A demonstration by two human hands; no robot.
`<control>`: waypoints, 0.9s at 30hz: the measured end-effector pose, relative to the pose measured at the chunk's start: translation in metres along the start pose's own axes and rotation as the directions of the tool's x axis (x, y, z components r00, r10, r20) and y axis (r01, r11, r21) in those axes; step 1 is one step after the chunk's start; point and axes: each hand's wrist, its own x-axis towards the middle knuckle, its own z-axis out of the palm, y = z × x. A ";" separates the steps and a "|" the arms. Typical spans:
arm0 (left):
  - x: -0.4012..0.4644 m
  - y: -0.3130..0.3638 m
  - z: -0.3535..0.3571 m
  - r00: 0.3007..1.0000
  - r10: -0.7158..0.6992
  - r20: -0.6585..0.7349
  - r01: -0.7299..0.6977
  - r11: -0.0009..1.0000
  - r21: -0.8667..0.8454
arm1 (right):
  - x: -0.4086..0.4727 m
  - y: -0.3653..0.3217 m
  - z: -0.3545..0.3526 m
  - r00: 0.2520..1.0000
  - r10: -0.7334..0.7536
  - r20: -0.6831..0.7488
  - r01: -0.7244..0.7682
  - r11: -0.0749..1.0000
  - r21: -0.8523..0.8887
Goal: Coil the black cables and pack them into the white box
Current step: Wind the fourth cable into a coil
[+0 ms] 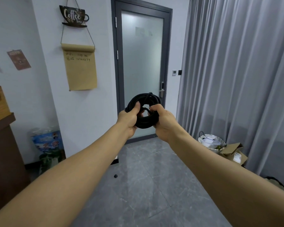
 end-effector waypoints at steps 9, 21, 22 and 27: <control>-0.004 0.000 0.003 0.996 -0.081 0.036 0.084 0.993 -0.081 | -0.006 -0.006 -0.006 0.999 0.027 0.031 -0.025 0.999 -0.047; -0.009 -0.001 -0.008 0.985 -0.161 0.061 0.154 0.982 0.114 | -0.009 -0.008 -0.010 0.968 0.251 0.028 -0.248 0.965 -0.090; -0.008 -0.002 -0.010 0.984 -0.163 0.068 0.155 0.981 0.119 | -0.009 -0.008 -0.011 0.965 0.261 0.033 -0.256 0.961 -0.109; -0.016 -0.003 -0.016 0.979 -0.164 0.122 0.153 0.984 0.093 | -0.011 0.001 -0.015 0.951 0.295 0.089 -0.281 0.950 -0.137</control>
